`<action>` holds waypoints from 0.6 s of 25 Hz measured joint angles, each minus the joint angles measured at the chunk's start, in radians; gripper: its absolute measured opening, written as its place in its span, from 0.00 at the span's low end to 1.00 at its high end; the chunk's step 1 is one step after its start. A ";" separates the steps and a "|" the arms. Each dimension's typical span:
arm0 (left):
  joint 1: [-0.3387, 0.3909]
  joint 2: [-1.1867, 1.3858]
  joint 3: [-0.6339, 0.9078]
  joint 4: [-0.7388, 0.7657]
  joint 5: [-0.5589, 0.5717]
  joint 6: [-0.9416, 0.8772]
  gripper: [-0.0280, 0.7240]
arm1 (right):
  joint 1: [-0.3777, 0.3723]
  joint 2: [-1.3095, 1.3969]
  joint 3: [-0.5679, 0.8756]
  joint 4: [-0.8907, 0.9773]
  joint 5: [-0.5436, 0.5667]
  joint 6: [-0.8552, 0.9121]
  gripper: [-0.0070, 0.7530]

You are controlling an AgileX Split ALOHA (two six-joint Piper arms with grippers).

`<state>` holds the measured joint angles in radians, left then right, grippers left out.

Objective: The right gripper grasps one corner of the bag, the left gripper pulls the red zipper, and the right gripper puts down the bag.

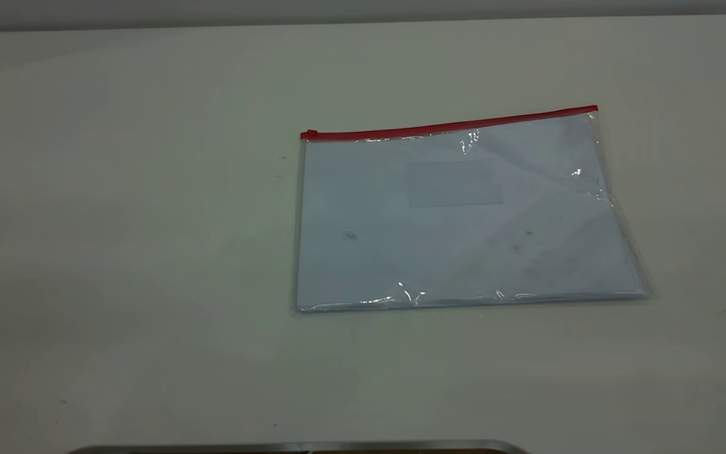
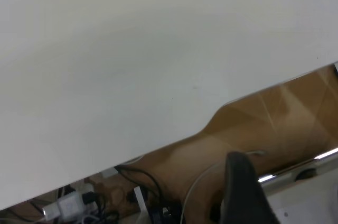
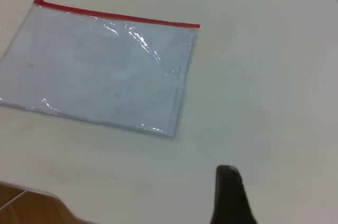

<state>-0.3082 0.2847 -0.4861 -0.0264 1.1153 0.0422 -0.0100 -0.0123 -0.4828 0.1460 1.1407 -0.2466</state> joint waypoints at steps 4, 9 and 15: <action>0.109 -0.064 0.000 -0.003 0.000 0.001 0.68 | 0.000 0.000 0.000 0.000 0.000 0.000 0.69; 0.299 -0.182 0.000 -0.003 0.002 0.001 0.68 | 0.000 0.000 0.000 0.000 0.000 0.000 0.69; 0.344 -0.289 0.000 -0.003 0.009 0.001 0.68 | 0.000 0.000 0.000 0.000 0.000 0.000 0.69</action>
<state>0.0358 -0.0043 -0.4861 -0.0295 1.1240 0.0430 -0.0100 -0.0123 -0.4828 0.1460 1.1407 -0.2466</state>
